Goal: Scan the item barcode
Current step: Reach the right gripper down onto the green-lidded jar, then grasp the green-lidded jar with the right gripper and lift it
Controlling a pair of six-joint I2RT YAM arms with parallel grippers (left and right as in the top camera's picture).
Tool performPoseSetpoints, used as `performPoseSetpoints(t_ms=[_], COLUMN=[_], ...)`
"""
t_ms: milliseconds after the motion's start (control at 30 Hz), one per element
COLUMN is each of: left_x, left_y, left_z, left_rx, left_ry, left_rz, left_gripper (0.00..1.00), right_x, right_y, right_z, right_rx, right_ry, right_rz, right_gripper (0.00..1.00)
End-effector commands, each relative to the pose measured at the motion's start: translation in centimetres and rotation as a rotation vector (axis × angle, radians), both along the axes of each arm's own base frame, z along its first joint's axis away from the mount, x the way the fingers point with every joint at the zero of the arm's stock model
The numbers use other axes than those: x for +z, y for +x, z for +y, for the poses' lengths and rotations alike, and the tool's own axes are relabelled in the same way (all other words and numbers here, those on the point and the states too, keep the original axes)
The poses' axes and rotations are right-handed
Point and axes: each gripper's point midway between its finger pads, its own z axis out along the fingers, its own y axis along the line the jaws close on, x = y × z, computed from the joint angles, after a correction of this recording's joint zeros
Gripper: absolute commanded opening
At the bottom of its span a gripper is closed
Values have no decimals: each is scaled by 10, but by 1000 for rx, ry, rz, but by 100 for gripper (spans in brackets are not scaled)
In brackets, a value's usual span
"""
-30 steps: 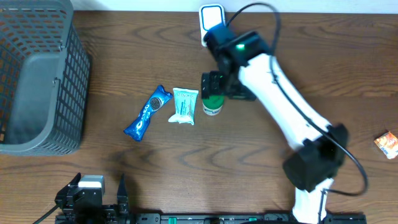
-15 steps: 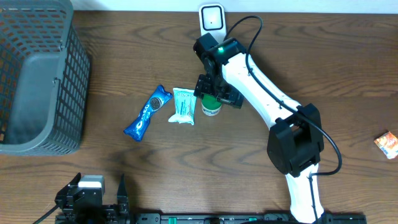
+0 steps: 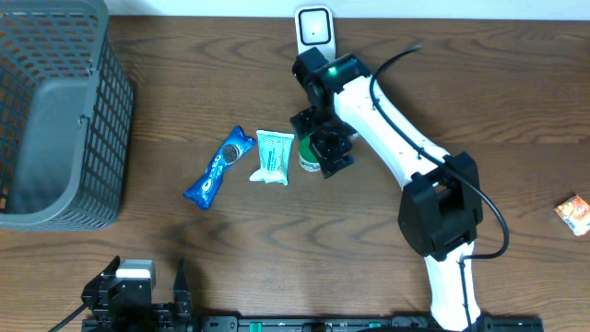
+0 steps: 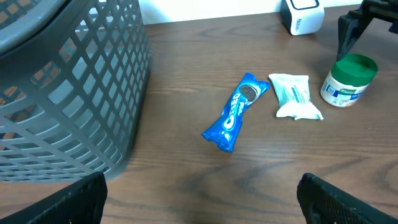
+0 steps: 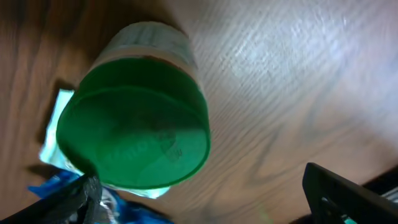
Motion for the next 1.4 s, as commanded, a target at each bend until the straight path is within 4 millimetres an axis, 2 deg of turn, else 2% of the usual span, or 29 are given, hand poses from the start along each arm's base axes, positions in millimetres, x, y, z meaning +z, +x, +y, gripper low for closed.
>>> performPoseSetpoints(t_ms=[0, 200, 500, 567, 767, 933, 1000, 1133, 1233, 1300, 1367], left_x=[0, 0, 0, 0, 0, 0, 0, 0, 0, 0, 0], left_y=[-1, -1, -1, -1, -1, -1, -1, -1, -1, -1, -1], left_z=[-2, -2, -2, -2, -2, -2, -2, -2, -2, -2, -2], left_rx=[-12, -12, -12, -12, -12, -12, -12, -12, -12, -12, -12], left_ry=[3, 3, 3, 3, 3, 3, 3, 3, 3, 3, 3], left_rz=[-5, -4, -5, -4, -5, -5, -4, -4, -5, -5, -5], left_gripper=[98, 98, 98, 98, 98, 98, 98, 98, 98, 98, 98], right_x=[7, 5, 2, -3, -32, -63, -71, -73, -73, -74, -74], right_y=[-2, 13, 18, 24, 32, 24, 22, 21, 15, 14, 17], right_z=[4, 4, 0, -1, 13, 17, 16, 12, 3, -12, -21], right_rx=[-215, -283, -378, -378, -375, -374, -374, -374, -374, -370, -334], right_ry=[1, -12, -45, -56, -26, -33, -47, -70, -116, -192, -238], right_rz=[40, -18, -28, -48, -20, 70, 86, 84, 97, 74, 40], right_gripper=[97, 96, 96, 95, 94, 84, 84, 82, 76, 63, 61])
